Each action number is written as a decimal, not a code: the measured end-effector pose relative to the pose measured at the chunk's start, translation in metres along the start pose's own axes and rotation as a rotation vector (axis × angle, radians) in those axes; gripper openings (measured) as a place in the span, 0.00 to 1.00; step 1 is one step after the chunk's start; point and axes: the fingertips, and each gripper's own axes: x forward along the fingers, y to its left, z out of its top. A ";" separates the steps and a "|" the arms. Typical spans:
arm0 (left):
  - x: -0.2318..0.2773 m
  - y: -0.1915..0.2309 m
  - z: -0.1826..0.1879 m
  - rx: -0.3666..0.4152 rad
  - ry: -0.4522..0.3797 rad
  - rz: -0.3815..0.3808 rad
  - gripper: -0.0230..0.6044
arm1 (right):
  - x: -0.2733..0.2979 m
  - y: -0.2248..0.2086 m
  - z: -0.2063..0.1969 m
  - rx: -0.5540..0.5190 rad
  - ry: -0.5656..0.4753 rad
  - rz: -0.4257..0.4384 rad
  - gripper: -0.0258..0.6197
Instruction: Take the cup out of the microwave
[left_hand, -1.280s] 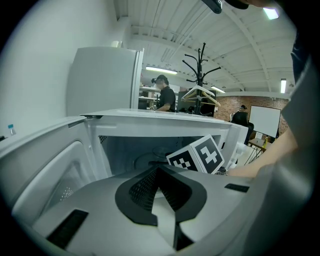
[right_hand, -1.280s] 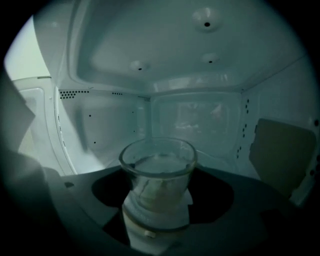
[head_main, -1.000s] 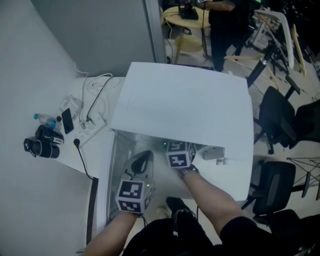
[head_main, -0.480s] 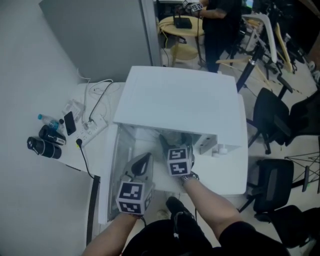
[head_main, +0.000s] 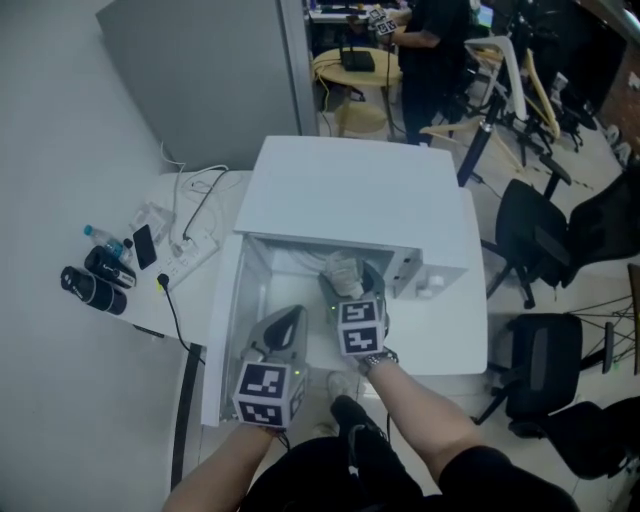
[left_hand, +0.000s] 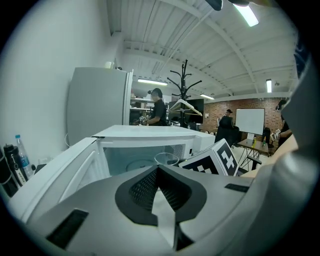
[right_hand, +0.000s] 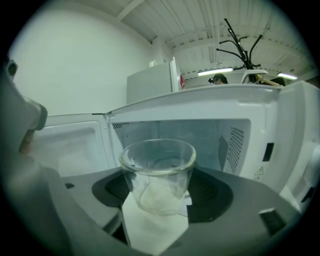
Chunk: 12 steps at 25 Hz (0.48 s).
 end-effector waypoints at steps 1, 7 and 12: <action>-0.003 -0.002 0.000 0.002 -0.004 -0.004 0.03 | -0.005 0.001 0.001 0.006 -0.003 -0.002 0.59; -0.026 -0.012 0.007 0.010 -0.039 -0.024 0.03 | -0.035 0.010 0.017 0.011 -0.040 -0.004 0.59; -0.046 -0.019 0.011 0.016 -0.071 -0.040 0.03 | -0.065 0.017 0.026 0.014 -0.061 -0.006 0.59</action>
